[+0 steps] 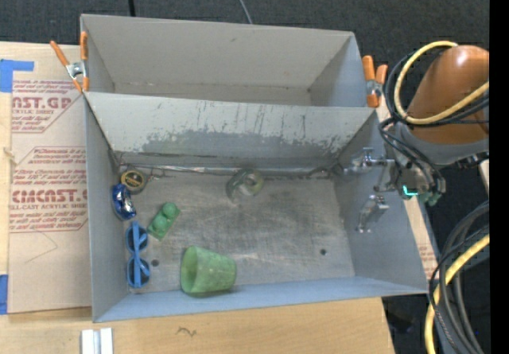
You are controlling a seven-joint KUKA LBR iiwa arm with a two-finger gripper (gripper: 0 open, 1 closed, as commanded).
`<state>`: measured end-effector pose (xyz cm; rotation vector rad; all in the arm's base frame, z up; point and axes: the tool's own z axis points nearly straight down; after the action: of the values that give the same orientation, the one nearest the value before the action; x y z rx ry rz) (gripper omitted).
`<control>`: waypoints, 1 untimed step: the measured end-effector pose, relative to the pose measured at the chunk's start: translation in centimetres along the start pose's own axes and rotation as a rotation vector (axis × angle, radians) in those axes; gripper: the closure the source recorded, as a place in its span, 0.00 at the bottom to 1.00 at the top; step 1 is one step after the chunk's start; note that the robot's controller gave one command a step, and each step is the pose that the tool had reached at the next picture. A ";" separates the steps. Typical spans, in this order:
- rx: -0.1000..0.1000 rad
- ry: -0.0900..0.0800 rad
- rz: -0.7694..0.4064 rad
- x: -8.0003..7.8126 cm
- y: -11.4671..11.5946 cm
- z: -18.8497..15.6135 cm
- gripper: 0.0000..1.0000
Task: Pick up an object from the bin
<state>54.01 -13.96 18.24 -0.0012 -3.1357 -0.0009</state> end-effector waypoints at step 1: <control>-0.004 -0.003 -0.095 -3.0 8.8 7.1 0.00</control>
Offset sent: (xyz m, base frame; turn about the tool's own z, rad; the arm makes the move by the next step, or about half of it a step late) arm 0.0293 0.0813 -0.0668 -0.0860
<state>56.92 -5.16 11.12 0.1473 -3.1351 -0.0079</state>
